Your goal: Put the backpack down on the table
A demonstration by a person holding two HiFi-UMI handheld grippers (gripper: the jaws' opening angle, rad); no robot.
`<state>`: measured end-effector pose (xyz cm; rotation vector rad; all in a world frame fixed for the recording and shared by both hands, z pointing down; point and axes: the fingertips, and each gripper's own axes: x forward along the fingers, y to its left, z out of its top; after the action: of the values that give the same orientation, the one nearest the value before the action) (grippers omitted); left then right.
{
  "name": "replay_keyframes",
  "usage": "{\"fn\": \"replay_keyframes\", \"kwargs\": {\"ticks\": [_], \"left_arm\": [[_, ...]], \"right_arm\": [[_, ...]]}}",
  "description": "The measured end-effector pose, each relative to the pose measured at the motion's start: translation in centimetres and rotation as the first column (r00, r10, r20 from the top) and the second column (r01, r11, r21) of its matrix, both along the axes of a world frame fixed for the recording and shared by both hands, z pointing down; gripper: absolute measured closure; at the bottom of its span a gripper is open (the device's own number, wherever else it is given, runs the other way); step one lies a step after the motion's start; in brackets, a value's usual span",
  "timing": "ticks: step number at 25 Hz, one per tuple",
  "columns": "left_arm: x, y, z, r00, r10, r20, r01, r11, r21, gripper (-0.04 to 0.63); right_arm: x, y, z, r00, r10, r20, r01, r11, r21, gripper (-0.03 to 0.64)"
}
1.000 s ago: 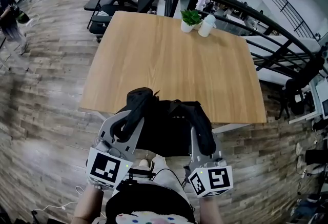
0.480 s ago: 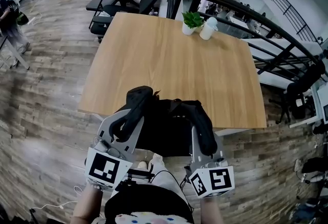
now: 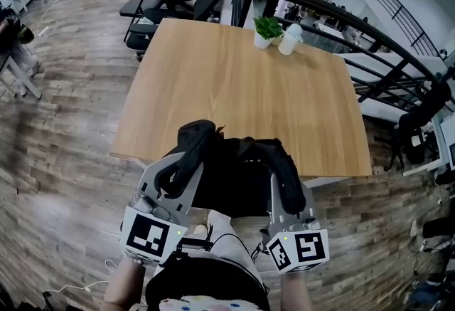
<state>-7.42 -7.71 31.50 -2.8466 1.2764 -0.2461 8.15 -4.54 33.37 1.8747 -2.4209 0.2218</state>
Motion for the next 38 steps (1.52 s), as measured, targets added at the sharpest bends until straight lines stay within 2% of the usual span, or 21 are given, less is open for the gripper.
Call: {"fn": "replay_keyframes", "kwargs": {"ticks": [12, 27, 38], "left_arm": [[-0.9, -1.6, -1.8, 0.999, -0.048, -0.001, 0.048, 0.998, 0.039, 0.532], [1.8, -9.5, -3.3, 0.998, -0.062, -0.014, 0.063, 0.995, 0.072, 0.531], [4.5, -17.0, -2.6, 0.999, -0.055, 0.001, 0.054, 0.995, 0.079, 0.531]], "right_arm": [[-0.5, -2.5, -1.6, 0.999, -0.045, 0.009, 0.045, 0.998, 0.051, 0.558], [2.9, -10.6, -3.5, 0.999, -0.053, -0.003, 0.054, 0.994, 0.093, 0.557], [5.5, -18.4, -3.1, 0.997, -0.068, -0.042, 0.071, 0.994, 0.084, 0.557]]}}
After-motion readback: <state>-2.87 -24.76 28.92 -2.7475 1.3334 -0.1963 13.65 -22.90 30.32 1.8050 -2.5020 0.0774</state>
